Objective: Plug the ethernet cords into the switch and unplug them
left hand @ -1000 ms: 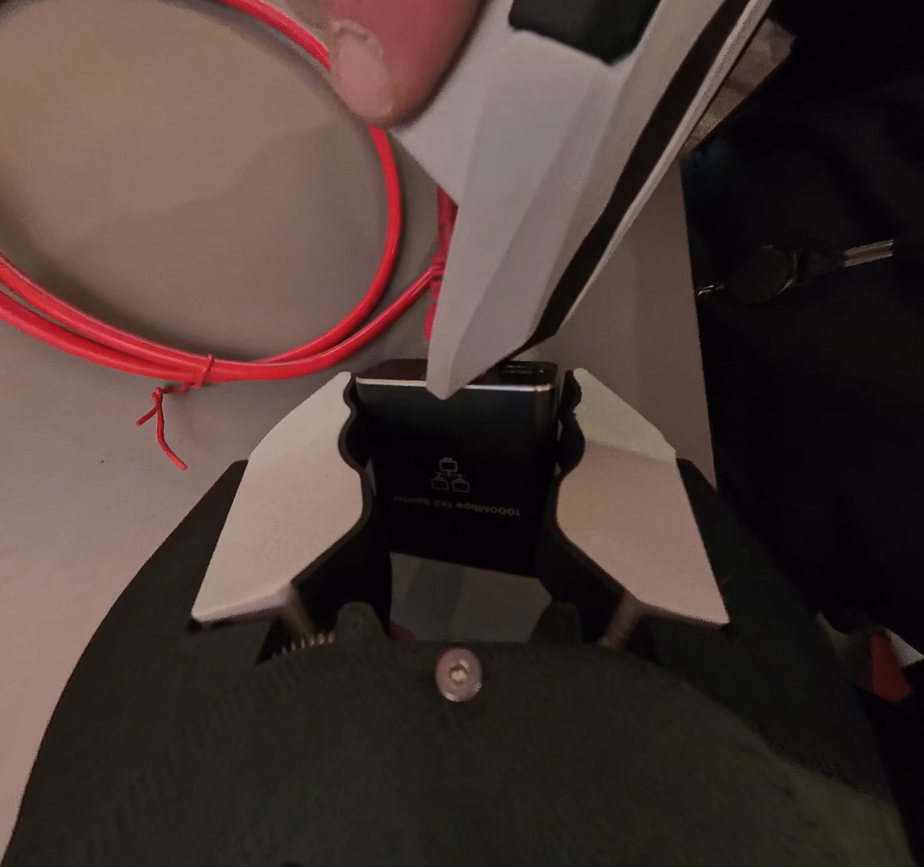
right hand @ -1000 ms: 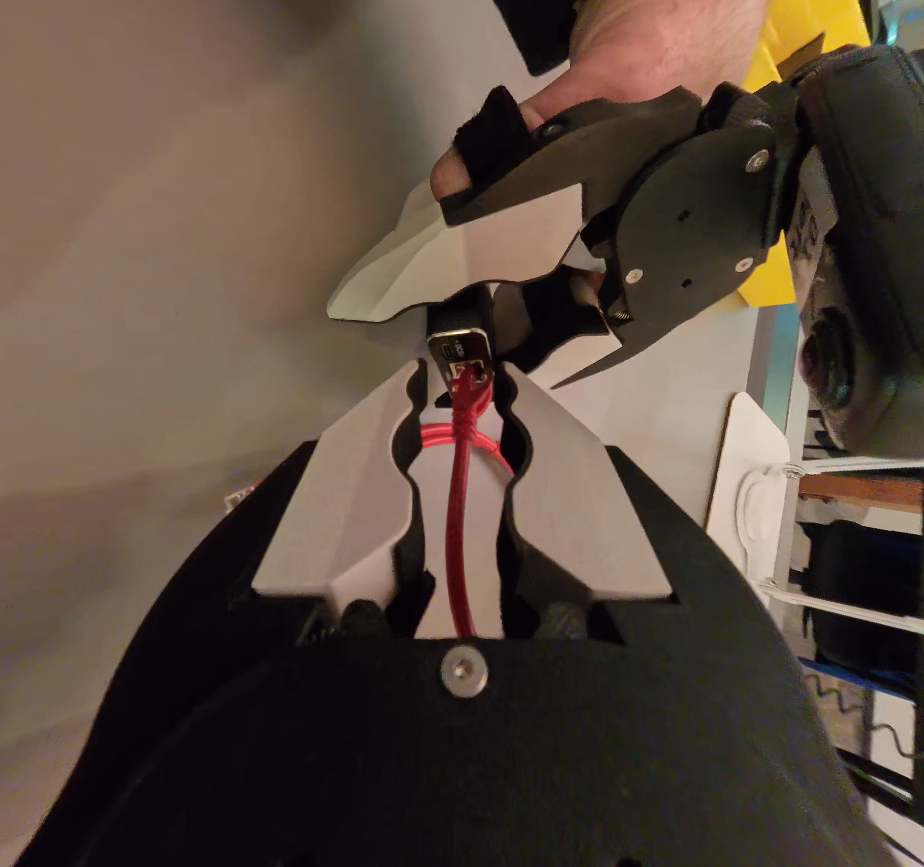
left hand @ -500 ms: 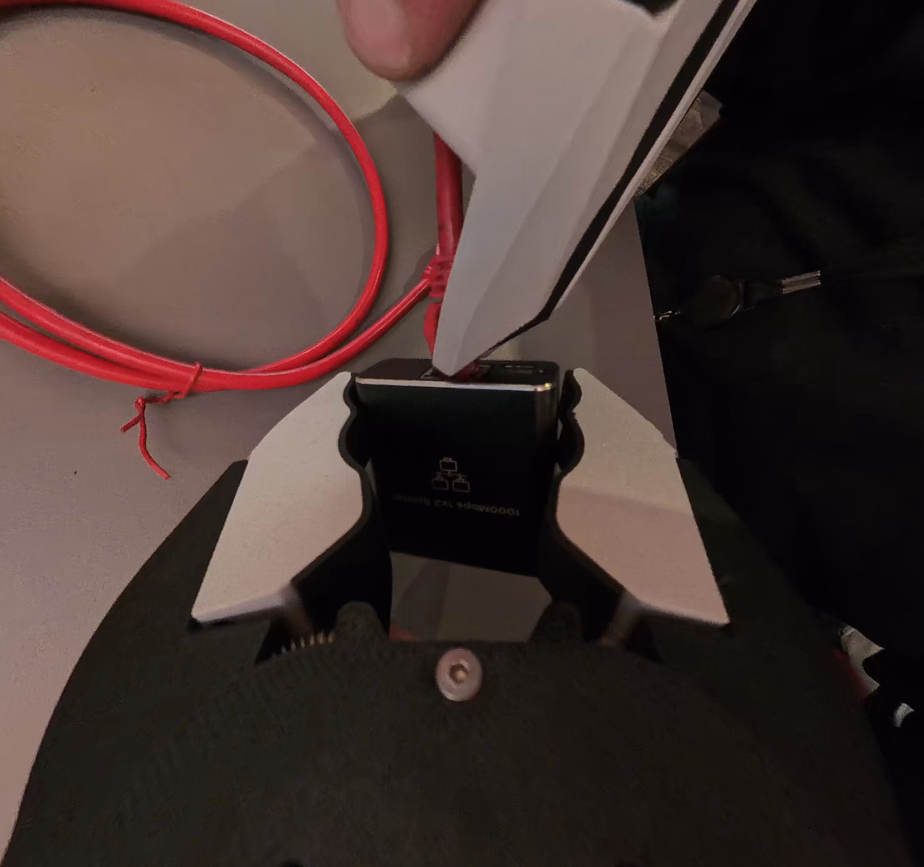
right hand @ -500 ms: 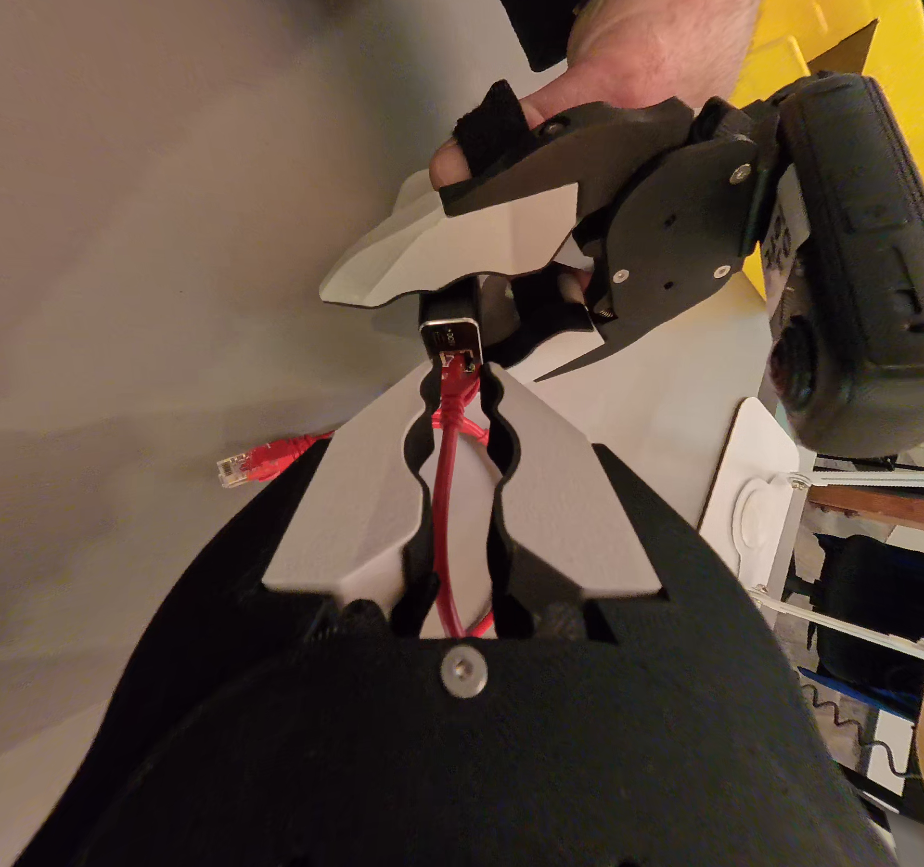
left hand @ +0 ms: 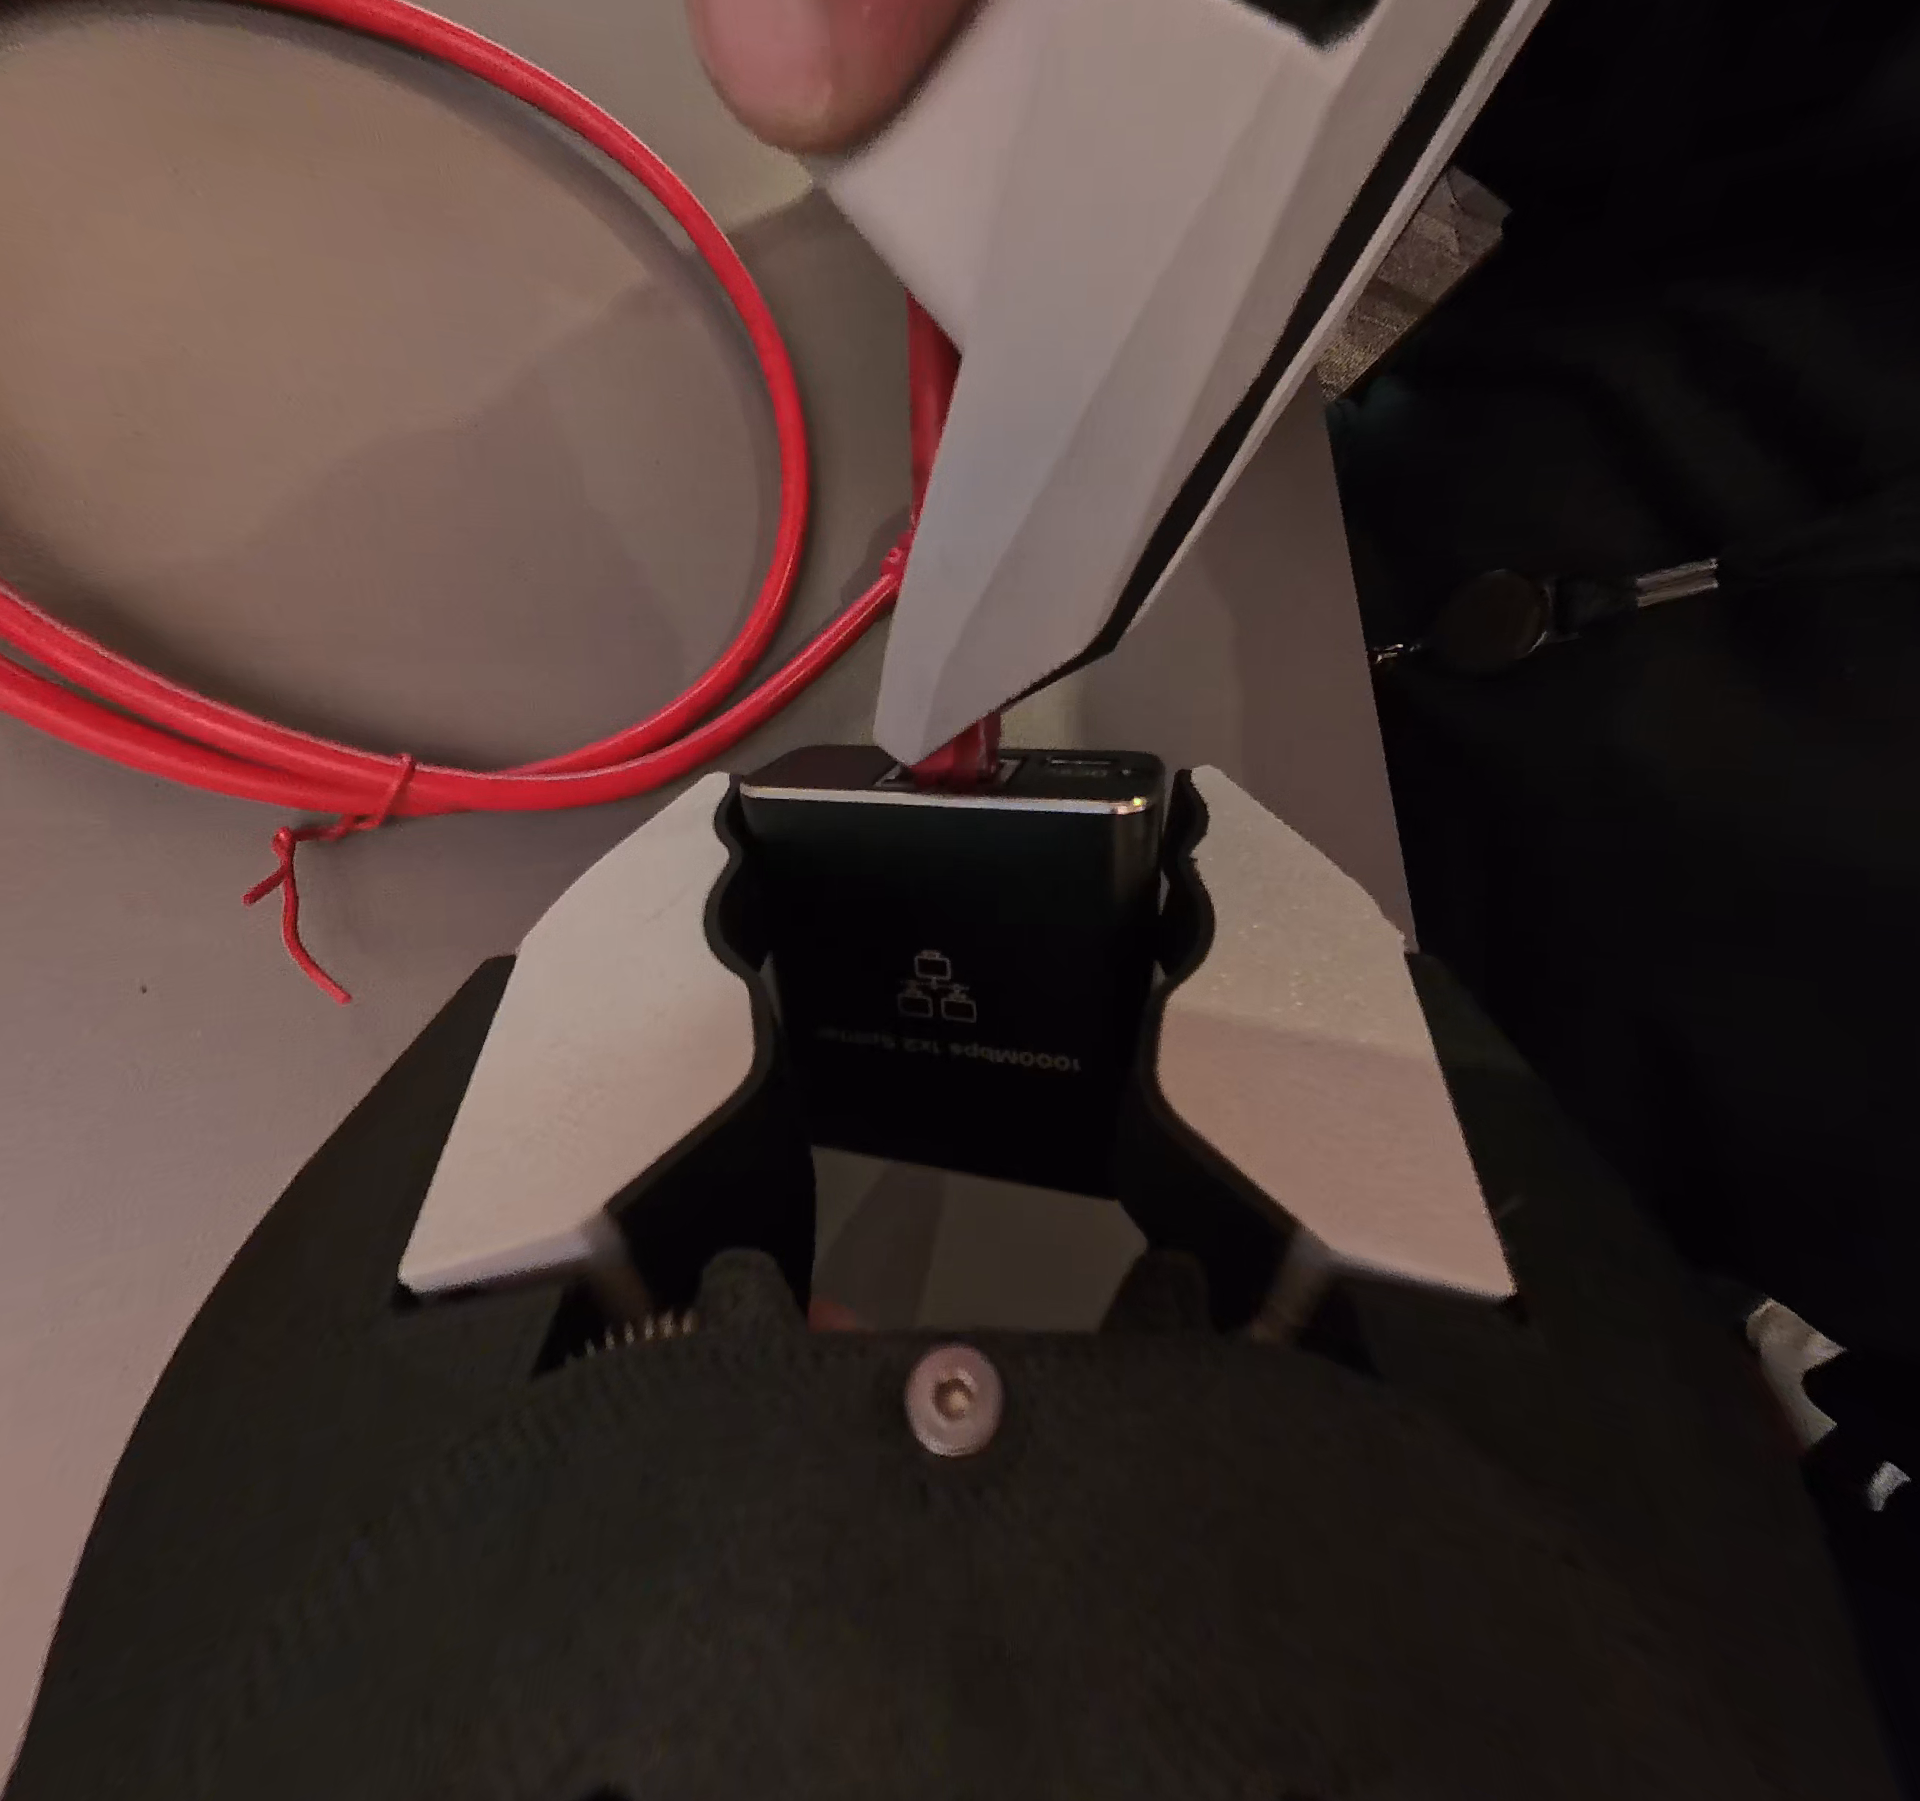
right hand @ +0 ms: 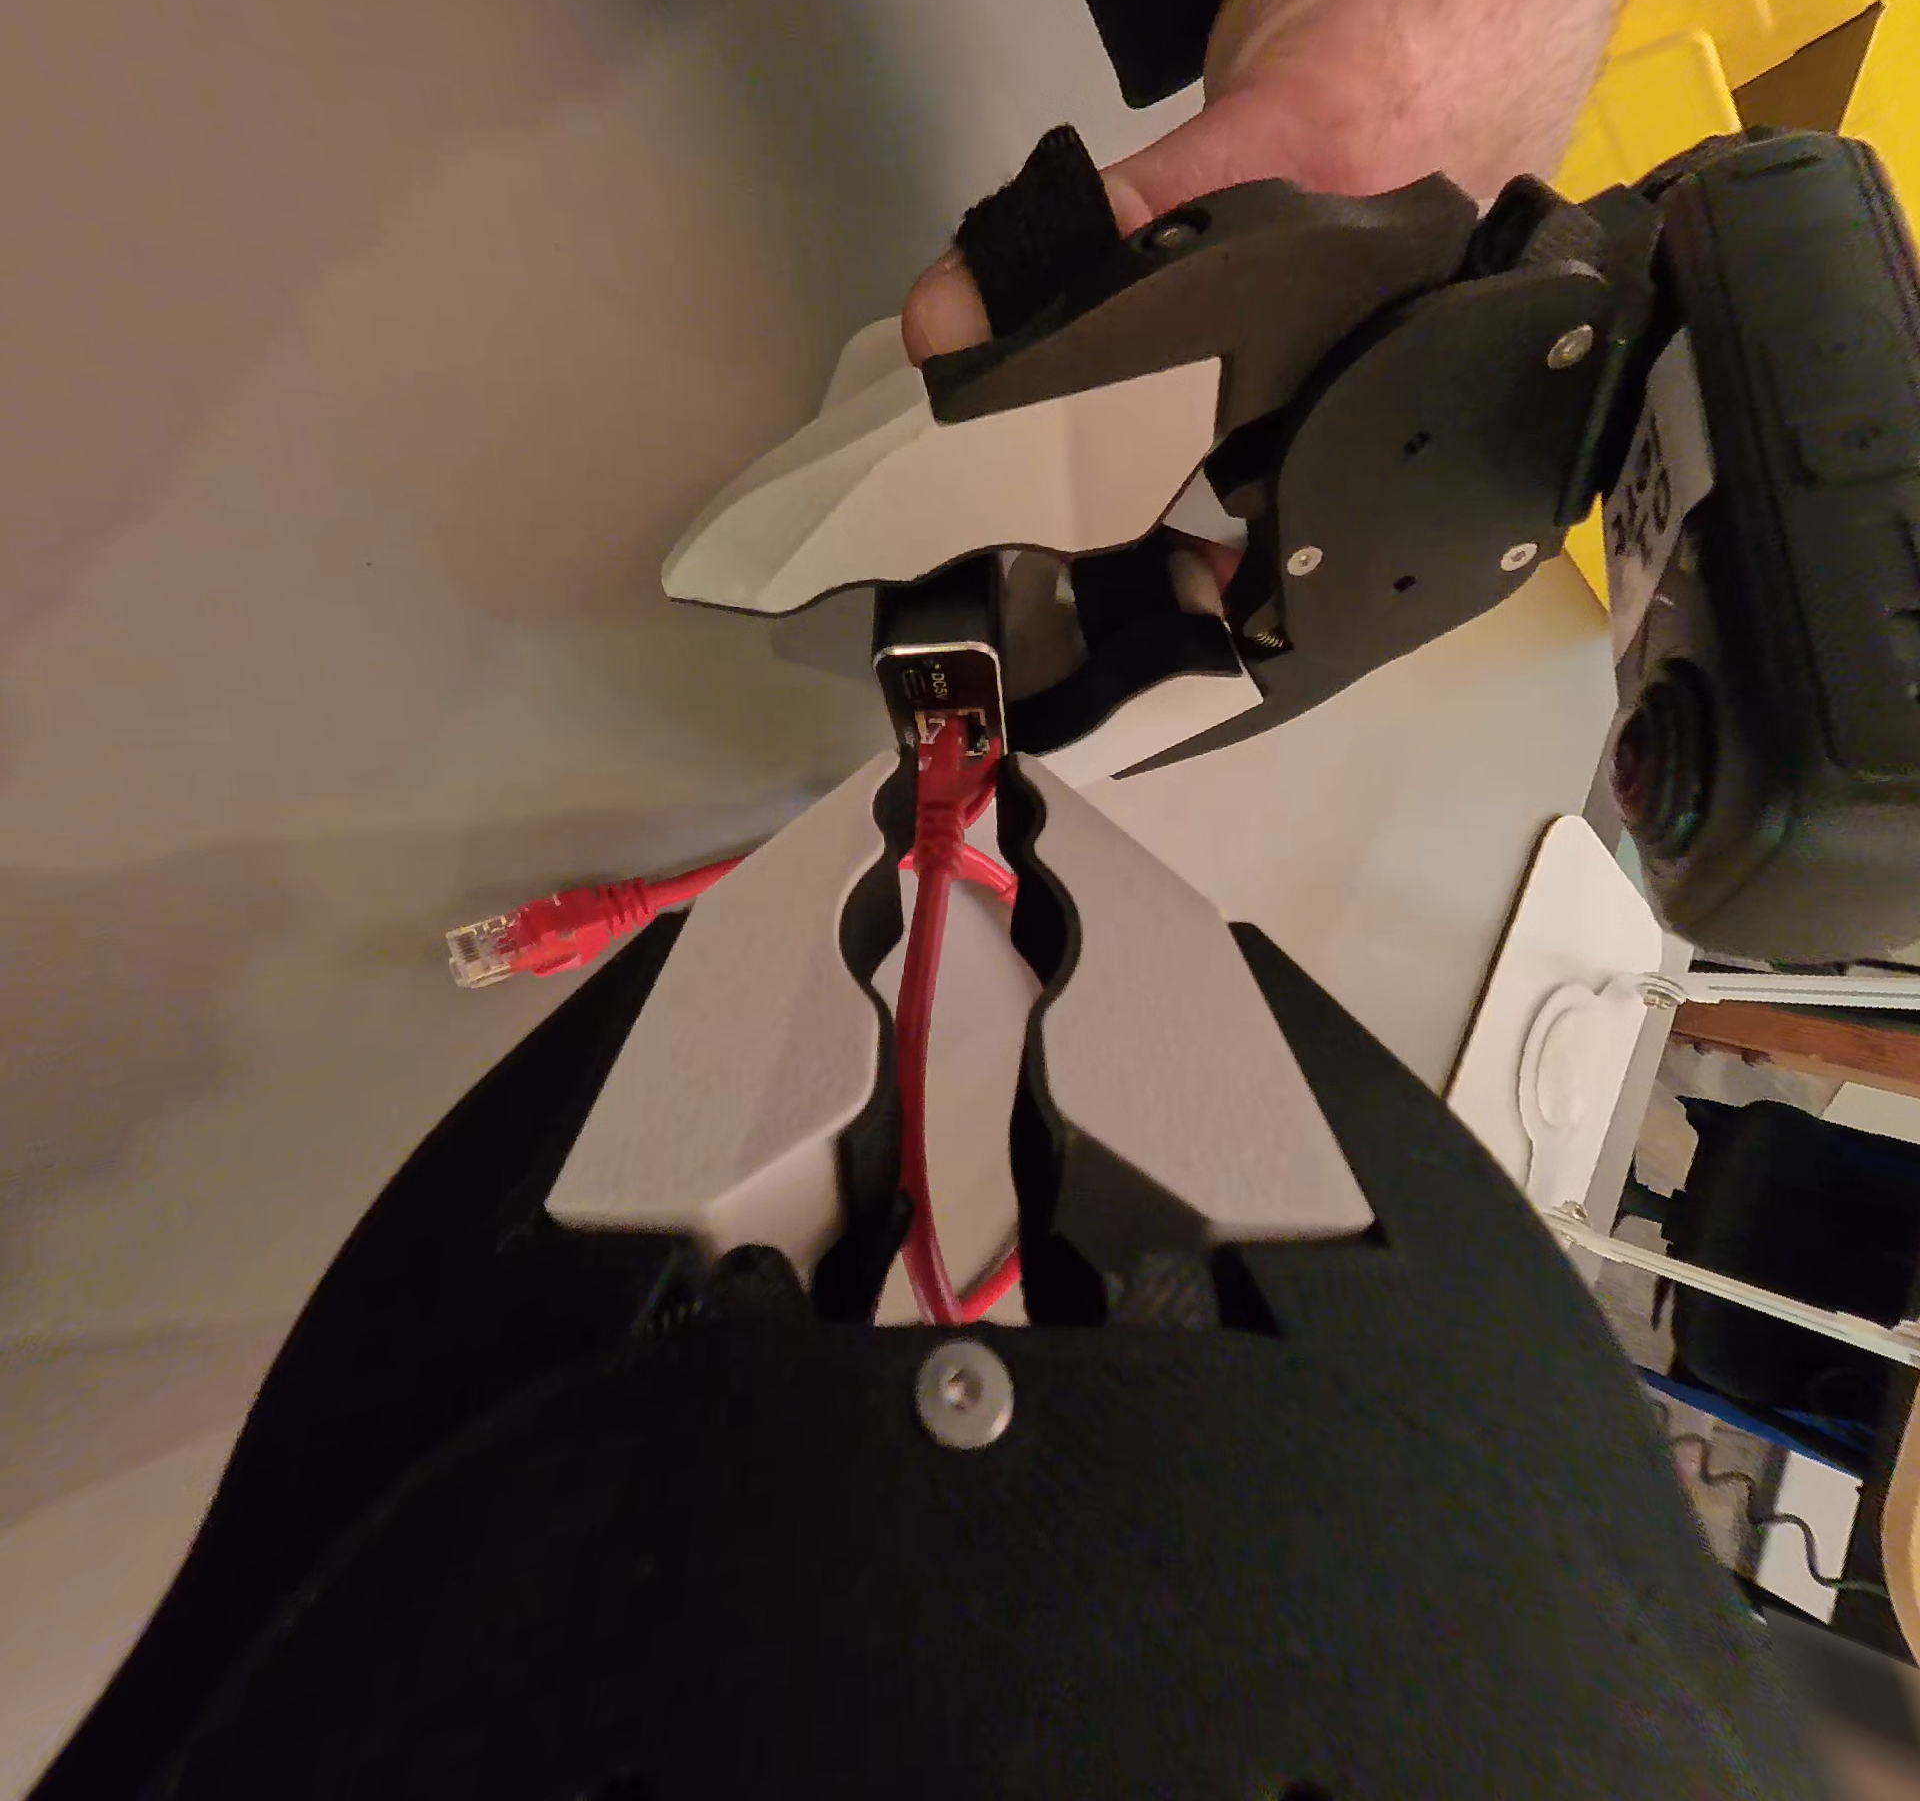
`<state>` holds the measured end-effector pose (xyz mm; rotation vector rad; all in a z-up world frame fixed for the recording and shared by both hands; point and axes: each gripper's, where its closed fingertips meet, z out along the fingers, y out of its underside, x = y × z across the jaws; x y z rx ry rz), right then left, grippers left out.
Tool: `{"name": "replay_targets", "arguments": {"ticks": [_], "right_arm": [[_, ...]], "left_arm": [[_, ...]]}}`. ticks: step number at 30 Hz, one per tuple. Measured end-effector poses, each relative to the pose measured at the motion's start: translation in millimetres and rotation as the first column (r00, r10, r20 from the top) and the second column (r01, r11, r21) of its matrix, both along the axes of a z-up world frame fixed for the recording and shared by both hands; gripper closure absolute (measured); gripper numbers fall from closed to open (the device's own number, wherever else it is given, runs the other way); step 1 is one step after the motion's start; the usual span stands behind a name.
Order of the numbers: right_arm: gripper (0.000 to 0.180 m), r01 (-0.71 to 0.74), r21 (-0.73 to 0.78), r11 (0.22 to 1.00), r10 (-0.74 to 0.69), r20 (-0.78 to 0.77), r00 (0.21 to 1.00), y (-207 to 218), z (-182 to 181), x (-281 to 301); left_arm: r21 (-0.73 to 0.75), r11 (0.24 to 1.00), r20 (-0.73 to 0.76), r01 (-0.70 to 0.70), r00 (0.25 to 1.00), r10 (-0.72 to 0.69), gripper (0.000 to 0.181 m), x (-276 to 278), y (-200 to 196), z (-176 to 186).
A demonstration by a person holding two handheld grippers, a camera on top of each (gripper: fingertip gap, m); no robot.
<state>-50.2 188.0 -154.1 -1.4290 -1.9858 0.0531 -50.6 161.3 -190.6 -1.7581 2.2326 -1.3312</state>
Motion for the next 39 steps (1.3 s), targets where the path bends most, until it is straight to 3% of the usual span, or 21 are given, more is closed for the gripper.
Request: {"name": "replay_targets", "arguments": {"ticks": [1,39], "right_arm": [[0.167,-0.001,0.004,1.000,0.001,0.003,1.000,0.1,0.0,0.1],[0.167,-0.028,0.029,0.999,0.027,0.038,0.999,-1.4,-3.8,-5.1]], "left_arm": [[0.001,1.000,0.001,0.001,1.000,-0.001,0.107,-0.1,0.1,0.3],[-0.029,1.000,-0.008,0.002,1.000,-0.002,0.107,-2.1,-0.8,-2.6]]}}
